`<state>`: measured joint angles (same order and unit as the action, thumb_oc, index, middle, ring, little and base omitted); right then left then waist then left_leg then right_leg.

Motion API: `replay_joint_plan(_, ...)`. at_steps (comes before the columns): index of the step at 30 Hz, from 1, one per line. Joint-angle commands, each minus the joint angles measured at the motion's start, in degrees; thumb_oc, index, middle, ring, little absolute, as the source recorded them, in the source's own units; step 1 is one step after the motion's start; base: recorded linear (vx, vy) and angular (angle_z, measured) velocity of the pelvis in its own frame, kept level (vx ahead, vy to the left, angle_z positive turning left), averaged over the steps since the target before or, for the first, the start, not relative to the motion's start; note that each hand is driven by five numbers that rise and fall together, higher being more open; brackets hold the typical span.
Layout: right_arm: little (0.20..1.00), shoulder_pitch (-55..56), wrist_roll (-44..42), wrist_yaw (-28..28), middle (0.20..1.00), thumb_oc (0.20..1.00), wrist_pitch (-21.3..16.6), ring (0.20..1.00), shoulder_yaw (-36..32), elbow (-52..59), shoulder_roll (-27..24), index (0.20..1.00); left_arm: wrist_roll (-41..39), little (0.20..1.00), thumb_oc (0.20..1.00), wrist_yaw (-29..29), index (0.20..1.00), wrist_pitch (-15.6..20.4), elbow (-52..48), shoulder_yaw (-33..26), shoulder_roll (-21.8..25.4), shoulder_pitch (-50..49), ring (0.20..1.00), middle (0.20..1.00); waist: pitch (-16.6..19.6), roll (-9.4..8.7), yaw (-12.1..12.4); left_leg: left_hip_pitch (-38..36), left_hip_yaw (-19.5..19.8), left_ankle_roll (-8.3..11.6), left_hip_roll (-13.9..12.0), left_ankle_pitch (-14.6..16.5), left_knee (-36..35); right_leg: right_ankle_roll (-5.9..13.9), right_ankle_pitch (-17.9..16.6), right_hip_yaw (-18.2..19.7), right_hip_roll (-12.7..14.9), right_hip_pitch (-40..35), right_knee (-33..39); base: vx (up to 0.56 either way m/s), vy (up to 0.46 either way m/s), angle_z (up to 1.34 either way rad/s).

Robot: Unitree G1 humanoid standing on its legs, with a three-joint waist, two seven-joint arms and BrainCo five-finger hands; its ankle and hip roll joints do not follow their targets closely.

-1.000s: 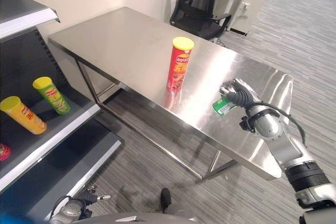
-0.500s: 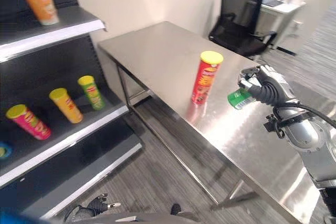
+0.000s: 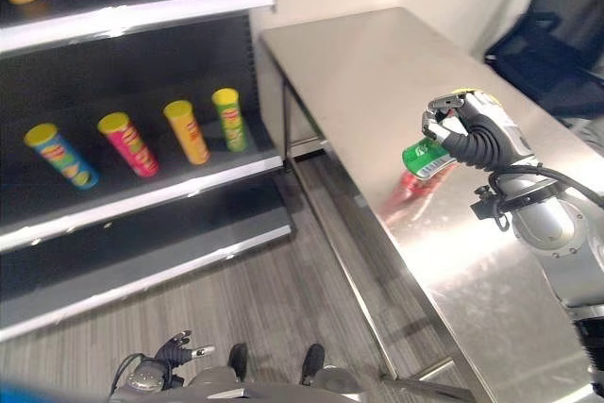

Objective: Put the goods on the table back onto the shelves and tidy them up.

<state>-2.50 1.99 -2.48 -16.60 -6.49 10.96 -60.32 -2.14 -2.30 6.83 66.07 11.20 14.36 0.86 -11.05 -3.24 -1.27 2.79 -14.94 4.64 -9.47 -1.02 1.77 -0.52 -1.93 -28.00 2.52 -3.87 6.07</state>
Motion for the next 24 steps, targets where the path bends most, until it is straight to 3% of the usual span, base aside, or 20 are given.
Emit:
replay_joint_plan(1, 0.200, -1.1, 0.5, -1.9, 0.200, 0.200, -0.4, 0.200, -4.2, -0.2, 1.0, 0.200, 0.2, 1.000, 1.000, -0.8, 1.000, 1.3, 1.4, 0.6, 1.4, -0.9, 1.000, 1.000, 4.8, -1.76, 0.0, -4.5, 2.1, -0.33, 1.4, 1.8, -6.8, 3.22, 10.3, 7.2, -1.0, -3.7, -1.1, 0.16, 0.441, 0.59)
replay_joint_plan(10, 0.200, -4.2, 2.8, -4.0, 0.200, 0.200, 1.6, 0.200, -2.2, -2.6, 3.9, 0.200, 0.8, 1.000, 1.000, -1.5, 1.000, 1.6, 1.3, 0.1, 3.3, 0.0, 1.000, 1.000, 6.3, -1.85, 1.0, -5.0, 4.0, -3.75, 7.4, 4.9, -6.8, 6.47, 7.4, 6.7, 4.3, -3.9, -1.1, 0.09, 0.315, 0.22)
replay_joint_plan(13, 0.200, -5.9, 3.7, -4.3, 0.200, 0.200, 2.0, 0.200, -0.4, -3.4, 4.5, 0.200, 0.9, 1.000, 1.000, -1.7, 1.000, 1.6, 1.2, -0.6, 4.3, 0.2, 1.000, 1.000, 6.2, -1.89, 1.6, -5.5, 4.4, -5.01, 9.1, 6.0, -6.8, 7.37, 7.5, 7.1, 6.4, -2.9, -4.4, 0.05, 0.230, 0.18)
replay_joint_plan(17, 0.200, -7.3, 4.2, -4.6, 0.200, 0.200, 1.9, 0.200, 0.9, -3.6, 4.9, 0.200, 1.5, 1.000, 1.000, -2.0, 1.000, 1.6, 1.0, -1.1, 5.6, 0.6, 1.000, 1.000, 4.4, -1.27, 1.6, -6.8, 5.1, -6.27, 10.4, 6.8, -6.8, 7.45, 8.1, 8.0, 9.1, 0.4, -15.5, 0.04, 0.198, -0.01)
replay_joint_plan(18, 0.200, -6.8, 4.2, -4.6, 0.200, 0.200, 1.7, 0.200, 0.5, -3.2, 5.0, 0.200, 1.7, 1.000, 1.000, -2.0, 1.000, 1.6, 0.9, -0.8, 6.0, 1.1, 1.000, 1.000, 3.7, -1.05, 0.9, -7.1, 6.1, -6.47, 10.5, 7.0, -6.8, 7.29, 7.9, 10.3, 8.4, 2.6, -19.3, 0.03, 0.111, 0.05)
replay_joint_plan(20, 0.200, -6.1, 4.1, -4.3, 0.200, 0.200, 1.7, 0.200, -0.1, -2.8, 4.9, 0.200, 1.8, 1.000, 1.000, -1.8, 1.000, 1.8, 0.8, -0.7, 6.0, 1.3, 1.000, 1.000, 3.5, -0.75, 0.3, -6.7, 6.4, -6.73, 10.5, 6.6, -6.8, 6.41, 8.2, 12.3, 6.9, 4.3, -19.5, 0.01, 0.060, 0.42)
replay_joint_plan(21, 0.200, -5.8, 3.7, -4.1, 0.200, 0.200, 1.4, 0.200, -1.1, -2.1, 4.4, 0.200, 1.8, 1.000, 1.000, -1.3, 1.000, 2.1, 0.6, -0.3, 6.0, 1.2, 1.000, 1.000, 3.5, -0.39, -0.3, -6.5, 7.4, -6.77, 10.7, 6.2, -6.8, 6.59, 7.5, 15.9, 4.4, 5.0, -13.8, 0.05, 0.020, 0.31)
replay_joint_plan(24, 0.200, -7.0, 2.8, -4.3, 0.200, 0.200, 1.0, 0.200, -1.0, -2.3, 3.7, 0.200, 2.2, 1.000, 1.000, -0.9, 1.000, 2.2, 0.8, 0.3, 5.7, 1.2, 1.000, 1.000, 3.4, -0.81, -0.3, -6.8, 7.7, -6.79, 11.1, 6.2, -6.8, 7.32, 4.4, 18.3, 1.8, 6.6, -7.3, 0.07, -0.044, 0.15)
